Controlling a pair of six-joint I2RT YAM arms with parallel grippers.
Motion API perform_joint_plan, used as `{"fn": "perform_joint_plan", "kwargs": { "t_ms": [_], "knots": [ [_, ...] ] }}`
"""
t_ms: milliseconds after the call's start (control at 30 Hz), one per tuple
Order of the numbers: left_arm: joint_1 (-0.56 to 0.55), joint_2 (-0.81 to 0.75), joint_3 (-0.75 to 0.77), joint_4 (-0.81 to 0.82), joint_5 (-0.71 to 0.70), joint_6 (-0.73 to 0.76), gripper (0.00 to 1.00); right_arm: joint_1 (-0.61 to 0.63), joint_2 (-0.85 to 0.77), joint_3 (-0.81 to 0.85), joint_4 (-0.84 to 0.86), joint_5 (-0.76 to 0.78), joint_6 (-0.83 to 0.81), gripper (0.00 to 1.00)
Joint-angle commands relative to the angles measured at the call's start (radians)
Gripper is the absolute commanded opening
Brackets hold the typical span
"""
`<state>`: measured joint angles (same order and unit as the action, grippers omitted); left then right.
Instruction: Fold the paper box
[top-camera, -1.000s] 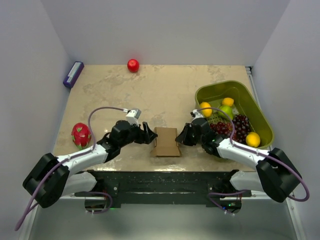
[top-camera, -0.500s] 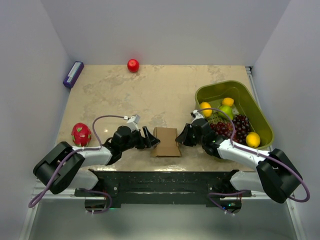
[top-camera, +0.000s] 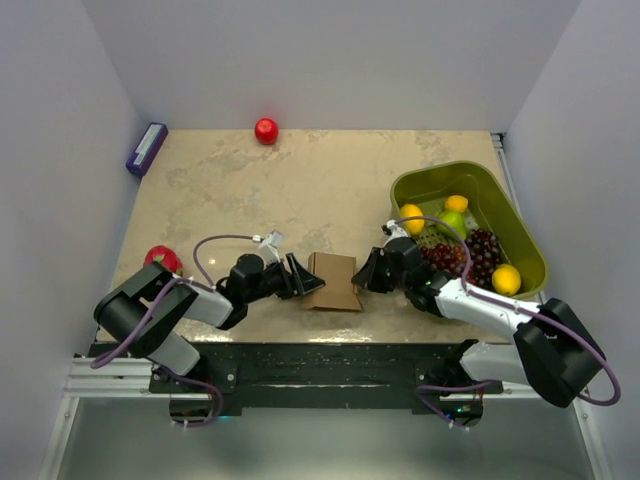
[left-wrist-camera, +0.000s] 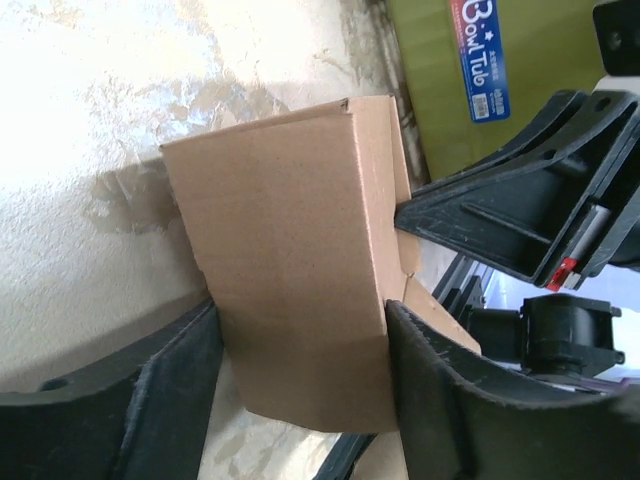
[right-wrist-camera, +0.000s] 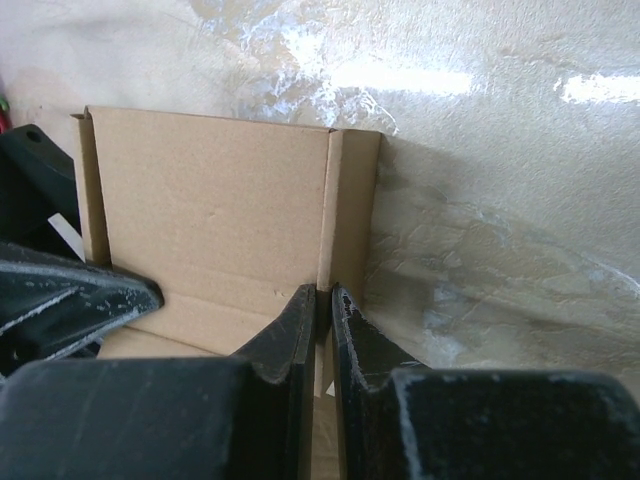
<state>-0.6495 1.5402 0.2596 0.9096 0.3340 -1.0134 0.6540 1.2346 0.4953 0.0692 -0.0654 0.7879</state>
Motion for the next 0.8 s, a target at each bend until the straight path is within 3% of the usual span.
{"fn": "perform_joint_plan", "kwargs": {
  "t_ms": [0, 133, 233, 267, 367, 467, 767],
  "knots": [
    [-0.012, 0.015, 0.033, 0.124, 0.045, -0.025, 0.58, -0.007, -0.006, -0.02, -0.112, 0.032, -0.027, 0.01],
    [-0.012, 0.057, 0.032, 0.17, 0.068, -0.06, 0.43, -0.007, -0.061, -0.005, -0.131, 0.062, -0.093, 0.16],
    [-0.01, 0.083, 0.033, 0.215, 0.094, -0.094, 0.39, -0.007, -0.128, 0.017, -0.169, 0.104, -0.145, 0.39],
    [-0.01, 0.089, 0.033, 0.222, 0.099, -0.1, 0.38, -0.007, -0.147, 0.034, -0.18, 0.108, -0.162, 0.54],
    [-0.006, 0.097, 0.044, 0.235, 0.129, -0.116, 0.38, -0.004, -0.211, 0.069, -0.204, 0.101, -0.236, 0.75],
    [0.013, 0.075, 0.055, 0.201, 0.169, -0.117, 0.38, 0.015, -0.271, 0.095, -0.201, 0.085, -0.306, 0.89],
    [0.174, -0.089, 0.041, 0.066, 0.402, -0.169, 0.37, 0.163, -0.395, 0.111, -0.16, 0.17, -0.423, 0.98]
  ]
}}
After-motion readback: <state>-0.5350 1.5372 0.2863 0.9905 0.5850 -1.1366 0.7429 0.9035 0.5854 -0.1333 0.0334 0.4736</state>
